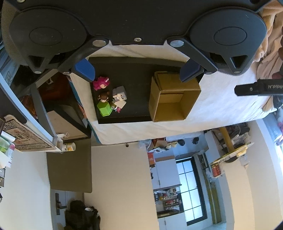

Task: Organize rigid objects
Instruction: 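Move the right tool down to the pink plush figure and grasp it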

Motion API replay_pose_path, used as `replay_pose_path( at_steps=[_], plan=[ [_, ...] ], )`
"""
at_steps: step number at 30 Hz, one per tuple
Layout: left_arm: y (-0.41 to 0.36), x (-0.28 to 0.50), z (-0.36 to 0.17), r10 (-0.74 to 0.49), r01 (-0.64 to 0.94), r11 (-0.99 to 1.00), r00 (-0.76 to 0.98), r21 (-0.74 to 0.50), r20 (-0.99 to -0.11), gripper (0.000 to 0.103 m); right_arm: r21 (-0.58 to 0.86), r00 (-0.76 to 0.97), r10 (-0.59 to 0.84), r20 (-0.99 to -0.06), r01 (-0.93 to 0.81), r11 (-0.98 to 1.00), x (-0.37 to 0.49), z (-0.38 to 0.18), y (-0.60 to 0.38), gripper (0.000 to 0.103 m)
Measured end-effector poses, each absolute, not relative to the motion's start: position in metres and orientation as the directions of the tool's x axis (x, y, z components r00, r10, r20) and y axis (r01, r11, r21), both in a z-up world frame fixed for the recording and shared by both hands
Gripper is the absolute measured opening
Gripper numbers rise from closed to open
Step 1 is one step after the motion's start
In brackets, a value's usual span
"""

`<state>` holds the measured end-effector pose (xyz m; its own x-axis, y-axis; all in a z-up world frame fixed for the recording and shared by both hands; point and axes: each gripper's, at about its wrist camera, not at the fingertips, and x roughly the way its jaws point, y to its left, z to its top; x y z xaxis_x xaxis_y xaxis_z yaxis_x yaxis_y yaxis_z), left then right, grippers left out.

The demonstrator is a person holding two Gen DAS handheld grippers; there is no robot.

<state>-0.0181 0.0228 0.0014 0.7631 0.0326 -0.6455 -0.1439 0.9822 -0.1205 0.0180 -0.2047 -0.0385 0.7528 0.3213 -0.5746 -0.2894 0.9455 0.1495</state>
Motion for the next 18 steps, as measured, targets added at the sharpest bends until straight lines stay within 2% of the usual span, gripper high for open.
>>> replay_pose_path(
  at_steps=[7, 18],
  plan=[
    [0.032, -0.002, -0.007, 0.034, -0.167, 0.976, 0.754, -0.141, -0.656, 0.103, 0.116, 0.760, 0.291, -0.582, -0.276, 0.954, 0.034, -0.043, -0.207, 0.103],
    [0.045, 0.021, -0.020, 0.077, -0.210, 0.970, 0.740, -0.121, -0.668, 0.103, 0.140, 0.749, 0.289, -0.596, -0.258, 0.956, 0.063, -0.056, -0.211, 0.103]
  ],
)
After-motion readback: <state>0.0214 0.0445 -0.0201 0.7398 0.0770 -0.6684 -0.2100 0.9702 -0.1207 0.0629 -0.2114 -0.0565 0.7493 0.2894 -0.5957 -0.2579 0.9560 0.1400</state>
